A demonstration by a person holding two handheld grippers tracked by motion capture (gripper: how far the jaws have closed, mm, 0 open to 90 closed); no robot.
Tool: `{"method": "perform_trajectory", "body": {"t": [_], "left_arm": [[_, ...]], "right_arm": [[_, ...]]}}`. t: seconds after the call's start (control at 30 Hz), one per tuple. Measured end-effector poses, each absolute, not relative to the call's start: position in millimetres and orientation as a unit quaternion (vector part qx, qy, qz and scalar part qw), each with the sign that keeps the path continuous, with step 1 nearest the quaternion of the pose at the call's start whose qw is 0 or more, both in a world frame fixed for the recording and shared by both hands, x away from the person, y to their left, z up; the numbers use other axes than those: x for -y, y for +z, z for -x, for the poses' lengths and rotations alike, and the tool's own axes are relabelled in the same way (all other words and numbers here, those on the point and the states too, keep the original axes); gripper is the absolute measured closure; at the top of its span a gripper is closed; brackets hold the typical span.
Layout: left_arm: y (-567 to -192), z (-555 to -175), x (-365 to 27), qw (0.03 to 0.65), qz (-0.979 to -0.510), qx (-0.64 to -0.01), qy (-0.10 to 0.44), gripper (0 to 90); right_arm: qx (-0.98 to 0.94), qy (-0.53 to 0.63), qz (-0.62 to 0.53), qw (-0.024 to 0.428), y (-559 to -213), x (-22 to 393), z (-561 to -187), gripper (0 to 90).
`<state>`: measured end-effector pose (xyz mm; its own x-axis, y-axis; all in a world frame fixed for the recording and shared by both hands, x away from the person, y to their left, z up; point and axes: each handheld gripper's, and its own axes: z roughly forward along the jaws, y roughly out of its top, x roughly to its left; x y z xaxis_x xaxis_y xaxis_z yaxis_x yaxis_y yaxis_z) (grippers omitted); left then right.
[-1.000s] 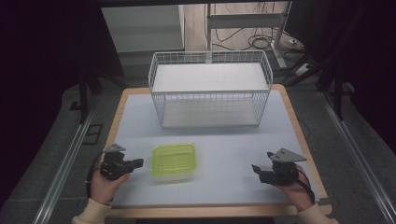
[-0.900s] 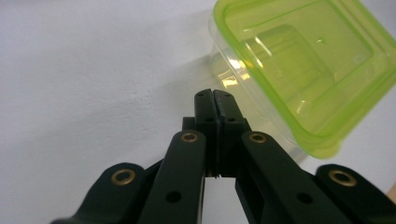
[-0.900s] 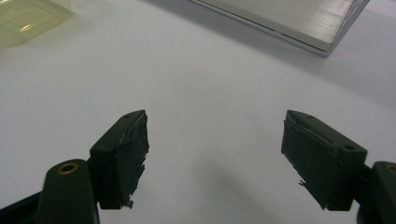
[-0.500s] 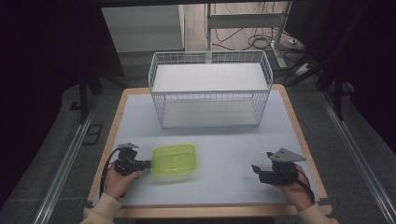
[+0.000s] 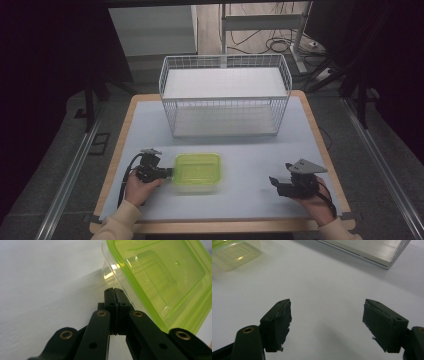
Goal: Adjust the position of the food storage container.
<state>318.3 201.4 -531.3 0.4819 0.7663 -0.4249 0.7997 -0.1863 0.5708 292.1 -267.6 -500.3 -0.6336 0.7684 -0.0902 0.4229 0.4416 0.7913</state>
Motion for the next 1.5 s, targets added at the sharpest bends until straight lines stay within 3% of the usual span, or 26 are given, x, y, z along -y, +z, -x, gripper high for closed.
{"method": "perform_trajectory", "body": {"t": [0.67, 0.9, 1.13, 1.5], "left_arm": [[-533.8, -329.9, -137.5, 0.379, -0.796, -0.471, -0.036, 90.0], [-535.7, -329.2, -138.8, 0.383, -0.793, -0.471, -0.045, 90.0], [-522.4, -305.0, -168.1, 0.403, -0.787, -0.466, -0.021, 89.9], [-506.7, -292.5, -173.0, 0.433, -0.775, -0.460, 0.007, 88.4]], "right_arm": [[-0.821, 0.381, -0.362, 0.223, -502.0, 265.9, -292.0, 23.1], [-0.822, 0.387, -0.353, 0.223, -501.7, 265.8, -291.2, 22.6], [-0.804, 0.441, -0.346, 0.201, -499.0, 268.1, -289.9, 21.1], [-0.799, 0.455, -0.353, 0.170, -499.5, 266.8, -290.5, 20.4]]}}
